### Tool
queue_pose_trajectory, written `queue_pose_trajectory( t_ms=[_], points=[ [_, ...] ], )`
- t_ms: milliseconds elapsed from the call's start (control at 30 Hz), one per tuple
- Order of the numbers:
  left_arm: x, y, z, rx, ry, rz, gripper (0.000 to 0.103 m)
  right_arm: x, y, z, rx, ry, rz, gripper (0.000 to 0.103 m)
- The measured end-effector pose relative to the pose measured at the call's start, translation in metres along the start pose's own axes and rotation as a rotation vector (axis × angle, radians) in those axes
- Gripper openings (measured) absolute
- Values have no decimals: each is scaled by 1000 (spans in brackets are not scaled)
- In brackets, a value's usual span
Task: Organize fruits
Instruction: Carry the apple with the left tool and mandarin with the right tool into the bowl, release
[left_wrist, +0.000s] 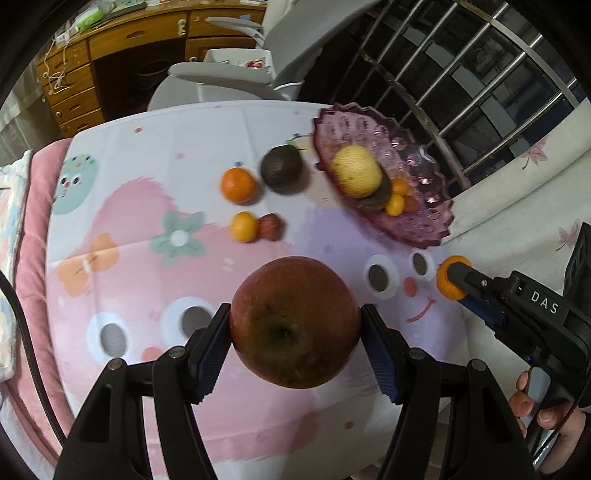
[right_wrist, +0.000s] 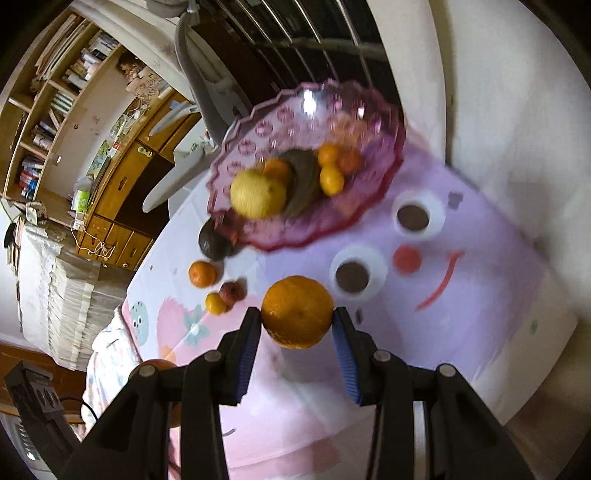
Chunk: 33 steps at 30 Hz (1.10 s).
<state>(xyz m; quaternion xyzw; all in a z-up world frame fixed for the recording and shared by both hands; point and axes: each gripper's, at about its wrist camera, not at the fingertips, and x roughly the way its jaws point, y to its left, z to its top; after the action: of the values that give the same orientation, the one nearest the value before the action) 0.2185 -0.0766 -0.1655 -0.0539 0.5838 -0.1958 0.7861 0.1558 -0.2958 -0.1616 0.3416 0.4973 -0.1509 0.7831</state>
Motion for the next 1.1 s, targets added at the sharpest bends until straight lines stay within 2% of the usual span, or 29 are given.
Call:
queue_pose_trajectory(
  t_ms=[333, 600, 900, 1100],
  points=[
    [22, -67, 33, -21, -10, -6, 67, -4, -24, 73, -109, 24, 4, 40],
    [53, -112, 65, -20, -12, -12, 67, 11, -34, 123, -198, 55, -1, 40],
    [107, -140, 93, -2, 52, 9, 67, 38, -46, 167, -330, 22, -16, 40],
    [142, -153, 100, 29, 115, 24, 67, 64, -49, 181, -419, 56, 3, 41]
  ],
)
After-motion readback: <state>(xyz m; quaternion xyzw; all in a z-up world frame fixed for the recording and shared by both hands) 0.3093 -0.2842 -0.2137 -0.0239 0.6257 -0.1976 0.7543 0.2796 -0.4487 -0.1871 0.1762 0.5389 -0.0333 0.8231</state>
